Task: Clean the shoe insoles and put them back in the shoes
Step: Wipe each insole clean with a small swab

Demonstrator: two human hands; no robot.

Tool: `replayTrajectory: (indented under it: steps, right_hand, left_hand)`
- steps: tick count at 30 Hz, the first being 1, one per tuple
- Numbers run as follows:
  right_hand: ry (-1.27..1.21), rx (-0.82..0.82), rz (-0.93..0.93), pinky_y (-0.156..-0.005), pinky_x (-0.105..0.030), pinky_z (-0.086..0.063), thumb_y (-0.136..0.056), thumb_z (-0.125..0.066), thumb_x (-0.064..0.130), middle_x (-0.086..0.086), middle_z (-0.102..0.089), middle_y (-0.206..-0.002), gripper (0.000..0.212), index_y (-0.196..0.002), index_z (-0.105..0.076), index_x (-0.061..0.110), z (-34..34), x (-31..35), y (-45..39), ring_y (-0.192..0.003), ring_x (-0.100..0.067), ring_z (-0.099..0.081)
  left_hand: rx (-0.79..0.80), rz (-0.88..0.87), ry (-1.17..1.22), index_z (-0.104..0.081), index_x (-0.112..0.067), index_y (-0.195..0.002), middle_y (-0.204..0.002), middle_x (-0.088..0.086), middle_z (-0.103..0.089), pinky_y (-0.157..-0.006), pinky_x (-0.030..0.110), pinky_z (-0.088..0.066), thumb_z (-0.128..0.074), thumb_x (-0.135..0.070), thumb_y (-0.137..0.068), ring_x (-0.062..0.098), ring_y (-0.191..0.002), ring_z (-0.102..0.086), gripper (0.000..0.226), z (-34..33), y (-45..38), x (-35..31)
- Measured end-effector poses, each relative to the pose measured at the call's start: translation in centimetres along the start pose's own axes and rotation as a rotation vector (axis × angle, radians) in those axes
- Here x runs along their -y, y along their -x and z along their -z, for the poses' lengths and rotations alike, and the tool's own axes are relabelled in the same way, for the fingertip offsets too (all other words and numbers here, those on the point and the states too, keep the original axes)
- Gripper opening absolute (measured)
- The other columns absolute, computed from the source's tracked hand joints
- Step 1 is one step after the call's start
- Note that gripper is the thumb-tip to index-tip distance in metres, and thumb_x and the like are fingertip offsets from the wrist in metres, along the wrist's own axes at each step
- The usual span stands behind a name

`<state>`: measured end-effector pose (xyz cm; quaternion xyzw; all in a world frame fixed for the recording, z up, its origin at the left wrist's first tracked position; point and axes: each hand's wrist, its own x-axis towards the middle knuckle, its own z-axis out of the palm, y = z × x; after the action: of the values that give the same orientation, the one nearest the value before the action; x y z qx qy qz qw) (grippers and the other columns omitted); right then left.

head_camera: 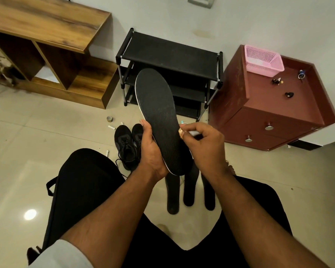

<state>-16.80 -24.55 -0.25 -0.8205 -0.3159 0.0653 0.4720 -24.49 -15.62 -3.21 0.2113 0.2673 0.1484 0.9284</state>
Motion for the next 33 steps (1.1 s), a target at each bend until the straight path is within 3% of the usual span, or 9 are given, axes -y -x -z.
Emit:
replayTrajectory:
  steps: [2,4,7,9,18,23,25,29,33]
  right_hand:
    - [-0.115,0.006,-0.124,-0.085,-0.034,-0.055,-0.085,-0.069,0.013,0.006,-0.07,-0.094,0.008,-0.092,-0.072,0.017,-0.3,0.0,0.4,-0.093,-0.007,-0.064]
    - [-0.151,0.006,-0.183,-0.084,-0.035,-0.055,-0.085,-0.069,0.014,0.007,-0.069,-0.091,0.007,-0.089,-0.072,0.018,-0.3,0.0,0.6,-0.091,-0.007,-0.065]
    - [-0.11,-0.001,-0.137,-0.082,-0.031,-0.055,-0.084,-0.069,0.012,0.01,-0.068,-0.088,0.008,-0.089,-0.072,0.018,-0.2,0.4,1.0,-0.087,-0.005,-0.064]
    - [-0.083,0.01,-0.083,-0.082,-0.025,-0.054,-0.083,-0.07,0.009,0.014,-0.067,-0.088,0.01,-0.089,-0.072,0.017,-0.1,0.5,1.5,-0.087,-0.003,-0.063]
    - [0.145,0.148,0.234,-0.088,-0.021,-0.051,-0.083,-0.069,0.005,-0.001,-0.07,-0.097,0.013,-0.094,-0.072,0.01,-0.4,-0.3,3.2,-0.092,-0.01,-0.064]
    - [0.316,0.143,0.414,-0.088,-0.028,-0.048,-0.084,-0.066,0.011,-0.003,-0.072,-0.094,0.013,-0.095,-0.073,0.01,-0.2,-0.6,1.3,-0.091,-0.016,-0.066]
    - [0.342,0.155,0.473,-0.087,-0.025,-0.044,-0.084,-0.065,0.012,-0.002,-0.073,-0.093,0.013,-0.094,-0.073,0.011,0.0,-0.4,-0.2,-0.089,-0.016,-0.065]
    - [0.315,0.165,0.476,-0.085,-0.02,-0.042,-0.084,-0.068,0.009,0.0,-0.072,-0.093,0.012,-0.094,-0.073,0.011,0.1,0.4,-2.0,-0.088,-0.01,-0.062]
    - [0.329,0.291,0.452,-0.085,-0.027,-0.049,-0.087,-0.064,0.012,-0.002,-0.071,-0.095,0.012,-0.097,-0.072,0.011,0.4,0.3,-0.7,-0.09,-0.013,-0.064]
  left_hand:
    - [0.031,-0.003,0.013,-0.077,-0.012,-0.101,-0.112,0.017,-0.071,-0.087,0.044,-0.055,-0.016,-0.077,-0.09,0.031,-0.104,-0.069,0.09,0.2,-0.1,0.1]
    - [0.077,0.023,0.02,-0.072,-0.005,-0.109,-0.115,0.019,-0.067,-0.094,0.046,-0.051,-0.021,-0.079,-0.087,0.034,-0.111,-0.064,0.092,0.3,-0.1,0.0]
    - [0.139,0.012,0.029,-0.063,0.0,-0.124,-0.125,0.021,-0.062,-0.111,0.052,-0.038,-0.035,-0.074,-0.086,0.036,-0.121,-0.055,0.088,0.5,-0.1,-1.1]
    - [0.113,-0.051,0.073,-0.069,-0.004,-0.119,-0.136,0.022,-0.056,-0.116,0.054,-0.03,-0.038,-0.069,-0.087,0.038,-0.13,-0.05,0.079,0.7,-0.5,-2.4]
    - [0.014,-0.123,0.164,-0.059,-0.008,-0.131,-0.127,0.016,-0.065,-0.099,0.059,-0.047,-0.029,-0.077,-0.088,0.034,-0.115,-0.063,0.086,1.1,-0.9,-4.2]
    - [0.008,-0.059,0.078,-0.08,-0.012,-0.096,-0.113,0.016,-0.071,-0.108,0.055,-0.041,-0.016,-0.087,-0.082,0.033,-0.121,-0.06,0.099,0.5,-0.5,-3.2]
    - [0.067,-0.018,0.049,-0.08,-0.011,-0.097,-0.113,0.016,-0.071,-0.105,0.051,-0.045,-0.013,-0.088,-0.08,0.031,-0.115,-0.063,0.104,0.3,-0.2,-2.7]
    - [0.16,-0.005,0.045,-0.08,-0.015,-0.096,-0.106,0.011,-0.073,-0.089,0.042,-0.054,-0.008,-0.084,-0.084,0.024,-0.098,-0.07,0.101,-0.2,0.3,-2.1]
    - [0.167,-0.032,0.03,-0.079,-0.011,-0.101,-0.119,0.016,-0.067,-0.102,0.045,-0.043,-0.011,-0.083,-0.085,0.028,-0.107,-0.062,0.1,0.2,-0.1,-2.6]
